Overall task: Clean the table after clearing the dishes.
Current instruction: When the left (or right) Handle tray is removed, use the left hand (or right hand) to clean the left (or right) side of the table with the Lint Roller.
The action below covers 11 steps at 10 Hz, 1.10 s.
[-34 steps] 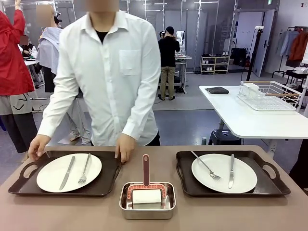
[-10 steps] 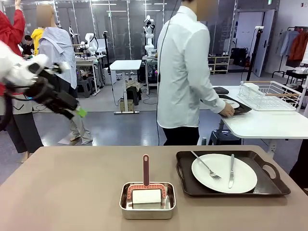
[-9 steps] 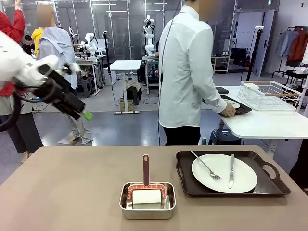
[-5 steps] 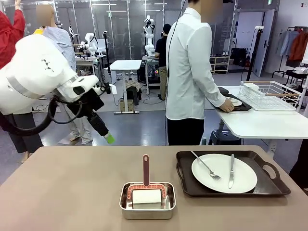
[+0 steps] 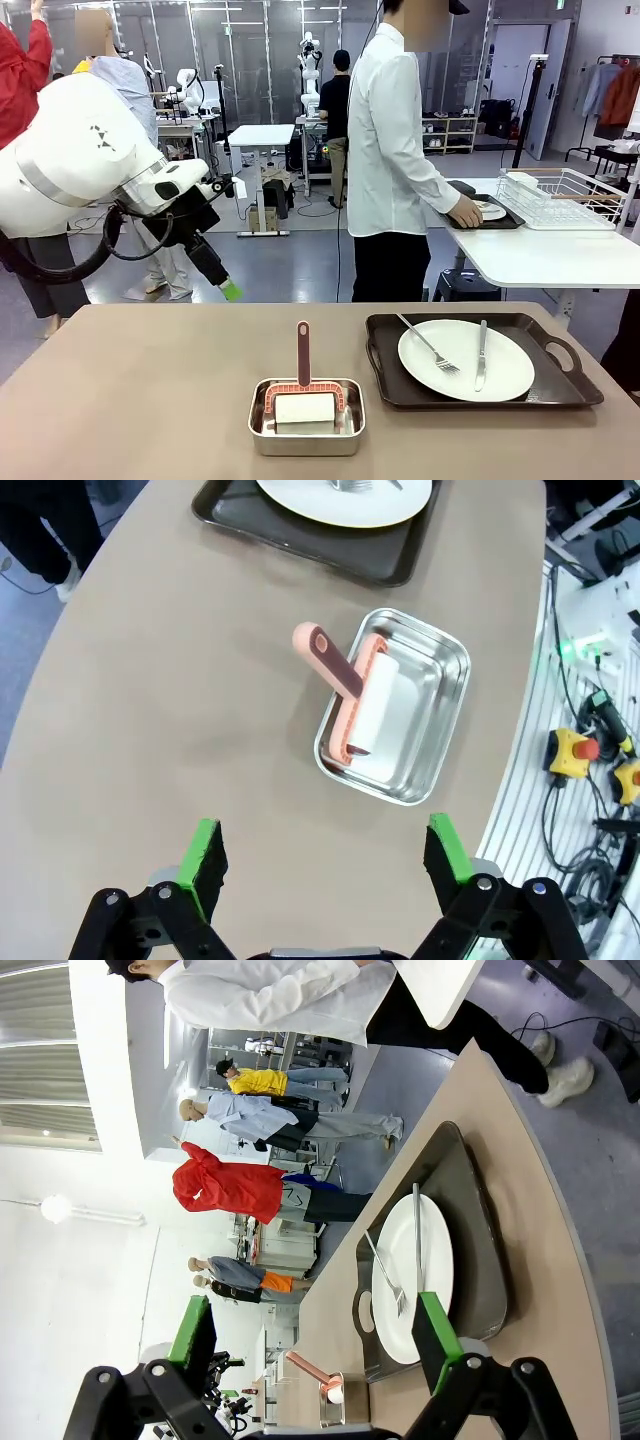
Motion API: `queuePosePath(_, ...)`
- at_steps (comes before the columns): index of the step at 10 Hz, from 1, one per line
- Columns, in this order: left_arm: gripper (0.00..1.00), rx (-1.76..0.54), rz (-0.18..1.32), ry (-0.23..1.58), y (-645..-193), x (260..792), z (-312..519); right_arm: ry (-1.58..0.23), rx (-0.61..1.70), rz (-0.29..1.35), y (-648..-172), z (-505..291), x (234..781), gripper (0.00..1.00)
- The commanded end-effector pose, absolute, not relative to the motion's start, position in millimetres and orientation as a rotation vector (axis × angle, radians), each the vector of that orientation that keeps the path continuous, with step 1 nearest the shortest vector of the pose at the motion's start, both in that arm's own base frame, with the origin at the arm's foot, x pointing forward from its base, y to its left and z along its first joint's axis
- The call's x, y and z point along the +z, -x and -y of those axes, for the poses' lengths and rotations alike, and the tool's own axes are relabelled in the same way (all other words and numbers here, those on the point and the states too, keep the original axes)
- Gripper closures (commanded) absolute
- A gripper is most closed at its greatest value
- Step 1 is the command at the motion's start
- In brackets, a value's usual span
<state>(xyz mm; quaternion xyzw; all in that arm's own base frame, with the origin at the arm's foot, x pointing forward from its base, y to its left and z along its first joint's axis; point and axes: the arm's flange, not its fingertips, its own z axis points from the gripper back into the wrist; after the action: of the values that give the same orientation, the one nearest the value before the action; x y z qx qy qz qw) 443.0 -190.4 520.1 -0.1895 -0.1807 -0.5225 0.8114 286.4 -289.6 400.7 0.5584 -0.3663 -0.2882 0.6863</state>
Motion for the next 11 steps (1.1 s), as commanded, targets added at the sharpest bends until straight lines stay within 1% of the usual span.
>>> queuePosePath(1,0.00,-1.115,0.387,0.401,-443.5,520.6,189.0,-1.267,-0.648,0.831,-285.3,289.4,403.7,0.00)
queuePosePath(2,0.00,-1.116,0.386,0.405,-443.0,520.1,190.4,-1.267,-0.648,0.831,-285.3,289.4,403.7,0.00)
queuePosePath(3,0.00,-1.266,0.406,0.330,-445.3,532.1,203.6,-1.267,-0.648,0.831,-285.3,289.4,403.7,0.00)
queuePosePath(4,0.00,-1.369,0.369,0.302,-454.2,545.2,223.0,-1.267,-0.648,0.831,-285.3,289.4,403.7,0.00)
queuePosePath(6,0.00,-1.534,0.194,0.279,-487.9,556.8,274.1,-1.267,-0.648,0.831,-285.3,289.4,403.7,0.00)
queuePosePath(8,0.00,-1.643,0.046,0.281,-514.2,546.2,321.8,-1.267,-0.648,0.831,-285.3,289.4,403.7,0.00)
queuePosePath(11,0.00,-1.636,-0.134,0.288,-529.0,514.2,361.3,-1.267,-0.648,0.831,-285.3,289.4,403.7,0.00)
